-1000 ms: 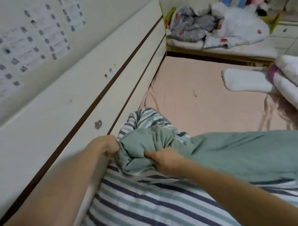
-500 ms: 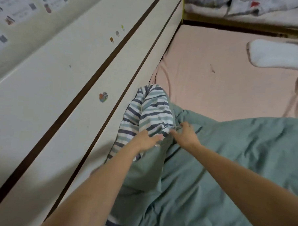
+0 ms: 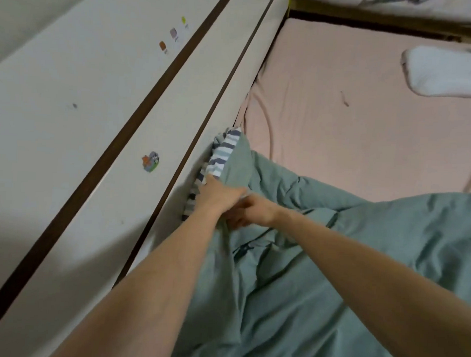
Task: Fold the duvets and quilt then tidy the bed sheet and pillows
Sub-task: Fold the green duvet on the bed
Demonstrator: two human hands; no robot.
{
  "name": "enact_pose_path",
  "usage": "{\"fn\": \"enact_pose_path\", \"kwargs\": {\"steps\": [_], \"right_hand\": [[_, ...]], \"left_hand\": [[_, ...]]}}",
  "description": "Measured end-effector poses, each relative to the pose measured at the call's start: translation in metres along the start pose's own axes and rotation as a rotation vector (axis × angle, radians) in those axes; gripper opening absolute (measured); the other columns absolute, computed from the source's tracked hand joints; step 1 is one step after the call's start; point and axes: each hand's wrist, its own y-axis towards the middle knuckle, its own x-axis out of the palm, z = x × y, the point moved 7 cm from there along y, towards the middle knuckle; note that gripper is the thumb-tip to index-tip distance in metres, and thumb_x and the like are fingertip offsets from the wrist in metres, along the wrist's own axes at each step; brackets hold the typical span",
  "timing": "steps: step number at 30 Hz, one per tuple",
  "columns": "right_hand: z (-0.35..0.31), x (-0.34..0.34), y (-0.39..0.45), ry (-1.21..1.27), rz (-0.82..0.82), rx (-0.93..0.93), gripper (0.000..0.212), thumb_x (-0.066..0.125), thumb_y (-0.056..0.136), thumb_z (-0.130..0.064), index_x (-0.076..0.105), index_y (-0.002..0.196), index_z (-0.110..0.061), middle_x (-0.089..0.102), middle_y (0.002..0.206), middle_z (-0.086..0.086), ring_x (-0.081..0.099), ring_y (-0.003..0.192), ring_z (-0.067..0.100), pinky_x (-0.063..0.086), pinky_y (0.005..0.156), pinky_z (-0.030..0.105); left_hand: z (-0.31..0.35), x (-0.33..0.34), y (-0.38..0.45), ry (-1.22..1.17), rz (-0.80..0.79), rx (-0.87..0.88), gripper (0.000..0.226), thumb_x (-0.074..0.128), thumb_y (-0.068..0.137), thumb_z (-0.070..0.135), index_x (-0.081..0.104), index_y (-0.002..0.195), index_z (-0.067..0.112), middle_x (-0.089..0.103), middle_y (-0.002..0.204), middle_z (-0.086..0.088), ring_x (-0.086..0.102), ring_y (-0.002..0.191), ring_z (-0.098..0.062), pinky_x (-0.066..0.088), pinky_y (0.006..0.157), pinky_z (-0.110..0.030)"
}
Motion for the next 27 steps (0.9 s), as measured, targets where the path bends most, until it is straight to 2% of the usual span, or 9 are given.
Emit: {"fn": "enact_pose_path", "kwargs": {"steps": [3,5,7,10,13,16,21,24,27], "right_hand": [[0.016,-0.057,0.005,-0.762,0.208,0.088,0.038,0.052,0.092,-0.034,0.060,0.123,-0.012,0.060,0.124,0.012,0.054,0.116,0.030,0.040,0.100,0.039],[0.058,-0.069,-0.002,-1.140,0.004,0.303,0.068,0.050,0.086,-0.060,0.039,0.141,-0.022,0.041,0.147,0.007,0.033,0.137,0.030,0.014,0.113,0.051],[0.096,-0.074,-0.022,-1.242,-0.081,0.473,0.070,0.046,0.089,-0.060,0.033,0.145,-0.019,0.037,0.150,0.006,0.032,0.139,0.029,0.013,0.113,0.055],[0.127,-0.047,-0.053,-1.176,-0.252,0.556,0.043,0.046,0.095,-0.029,0.051,0.132,-0.008,0.051,0.138,0.011,0.051,0.122,0.030,0.042,0.103,0.041],[0.130,-0.019,-0.086,-0.970,-0.530,0.678,0.050,0.056,0.092,-0.040,0.053,0.127,-0.006,0.054,0.129,0.011,0.055,0.113,0.029,0.044,0.095,0.036],[0.126,-0.048,-0.077,-0.639,-0.226,0.628,0.067,0.069,0.072,-0.065,0.058,0.110,-0.011,0.059,0.110,0.008,0.058,0.094,0.023,0.047,0.082,0.033],[0.112,-0.065,-0.034,-0.667,0.150,0.259,0.131,0.083,0.057,-0.058,0.001,0.152,-0.022,0.008,0.159,0.002,0.003,0.147,0.024,0.013,0.119,0.043],[0.105,-0.068,-0.016,-0.514,0.350,0.233,0.126,0.082,0.061,-0.053,0.000,0.152,-0.025,0.018,0.157,-0.002,0.013,0.146,0.024,0.015,0.115,0.049],[0.076,-0.080,0.007,-0.284,0.461,0.139,0.074,0.072,0.079,-0.035,0.034,0.142,-0.021,0.054,0.134,0.006,0.048,0.126,0.031,0.033,0.103,0.042]], "left_hand": [[-0.005,0.012,0.012,0.186,-0.013,0.014,0.108,0.074,0.075,0.042,0.003,0.152,0.013,0.024,0.152,-0.015,0.032,0.136,-0.036,0.033,0.108,-0.047],[-0.014,0.020,0.022,0.187,-0.020,-0.020,0.093,0.066,0.084,0.031,0.005,0.151,0.009,0.031,0.149,-0.017,0.037,0.133,-0.037,0.035,0.105,-0.048],[-0.019,0.021,0.027,0.176,0.011,-0.019,0.065,0.057,0.091,0.022,0.026,0.144,0.002,0.043,0.142,-0.019,0.044,0.128,-0.036,0.039,0.102,-0.043],[-0.015,0.024,0.026,0.138,-0.031,0.018,0.039,0.047,0.093,0.012,0.049,0.128,-0.007,0.052,0.132,-0.023,0.050,0.121,-0.038,0.041,0.096,-0.037],[-0.001,0.035,0.010,-0.032,-0.186,0.017,0.049,0.047,0.093,0.030,0.052,0.128,-0.003,0.054,0.132,-0.019,0.052,0.116,-0.035,0.042,0.096,-0.034],[-0.001,0.052,-0.005,-0.282,-0.356,-0.069,0.083,0.068,0.076,0.058,0.046,0.137,0.007,0.054,0.132,-0.005,0.055,0.117,-0.027,0.045,0.099,-0.034],[0.007,0.049,-0.003,-0.711,-0.414,-0.050,0.050,0.077,0.080,0.029,0.063,0.124,0.010,0.071,0.111,-0.003,0.067,0.100,-0.021,0.050,0.096,-0.037],[0.028,0.033,0.002,-0.971,-0.479,-0.023,0.021,0.063,0.090,0.021,0.069,0.108,0.011,0.073,0.100,-0.005,0.067,0.095,-0.022,0.052,0.089,-0.037],[0.050,0.009,0.012,-1.158,-0.363,-0.019,0.018,0.052,0.091,0.018,0.069,0.091,0.012,0.073,0.082,-0.006,0.067,0.082,-0.023,0.053,0.072,-0.032]]}}
